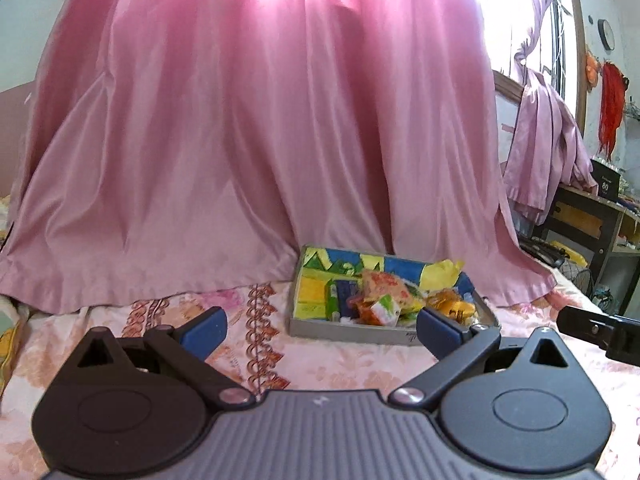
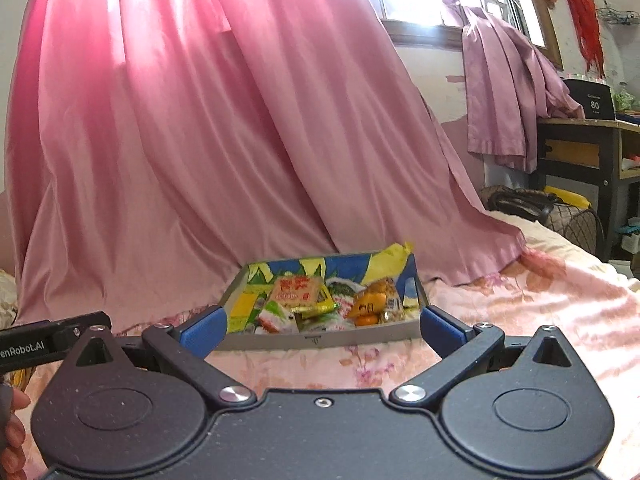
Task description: Organize snacks
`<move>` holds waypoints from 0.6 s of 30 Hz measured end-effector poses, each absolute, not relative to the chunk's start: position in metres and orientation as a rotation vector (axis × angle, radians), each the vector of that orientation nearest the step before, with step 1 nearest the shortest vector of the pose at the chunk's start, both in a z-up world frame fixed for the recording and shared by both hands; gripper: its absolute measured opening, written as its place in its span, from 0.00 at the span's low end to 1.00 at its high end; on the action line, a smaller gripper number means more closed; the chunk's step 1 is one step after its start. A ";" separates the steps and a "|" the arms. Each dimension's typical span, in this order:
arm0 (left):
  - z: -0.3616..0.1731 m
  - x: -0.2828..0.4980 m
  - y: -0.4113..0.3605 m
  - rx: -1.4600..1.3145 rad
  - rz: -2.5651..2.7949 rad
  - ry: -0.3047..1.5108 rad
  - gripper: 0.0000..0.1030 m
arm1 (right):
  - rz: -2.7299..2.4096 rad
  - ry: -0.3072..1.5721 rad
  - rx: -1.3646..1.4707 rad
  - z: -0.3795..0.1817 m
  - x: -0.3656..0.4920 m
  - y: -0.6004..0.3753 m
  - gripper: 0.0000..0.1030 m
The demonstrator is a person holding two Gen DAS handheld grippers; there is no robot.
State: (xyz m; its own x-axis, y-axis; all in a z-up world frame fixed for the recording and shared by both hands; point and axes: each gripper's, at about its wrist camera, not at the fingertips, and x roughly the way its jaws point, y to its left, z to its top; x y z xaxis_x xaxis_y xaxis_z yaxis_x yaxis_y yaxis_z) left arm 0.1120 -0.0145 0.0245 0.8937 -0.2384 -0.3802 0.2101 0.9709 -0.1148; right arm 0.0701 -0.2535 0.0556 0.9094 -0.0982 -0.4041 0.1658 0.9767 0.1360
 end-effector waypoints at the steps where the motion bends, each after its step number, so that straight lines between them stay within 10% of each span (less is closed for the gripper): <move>1: 0.023 0.111 -0.013 -0.070 -0.231 0.407 1.00 | -0.138 0.414 0.169 0.055 0.068 -0.252 0.99; 18: 0.003 0.101 0.004 -0.055 -0.202 0.473 1.00 | -0.120 0.524 0.107 0.039 0.066 -0.228 0.99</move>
State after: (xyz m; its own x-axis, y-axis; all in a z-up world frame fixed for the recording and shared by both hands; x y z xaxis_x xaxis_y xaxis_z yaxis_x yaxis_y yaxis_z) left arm 0.1013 0.0041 0.0033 0.8708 -0.2059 -0.4465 0.1807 0.9786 -0.0989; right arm 0.0664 -0.2283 0.0388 0.8590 -0.0865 -0.5046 0.1411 0.9875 0.0709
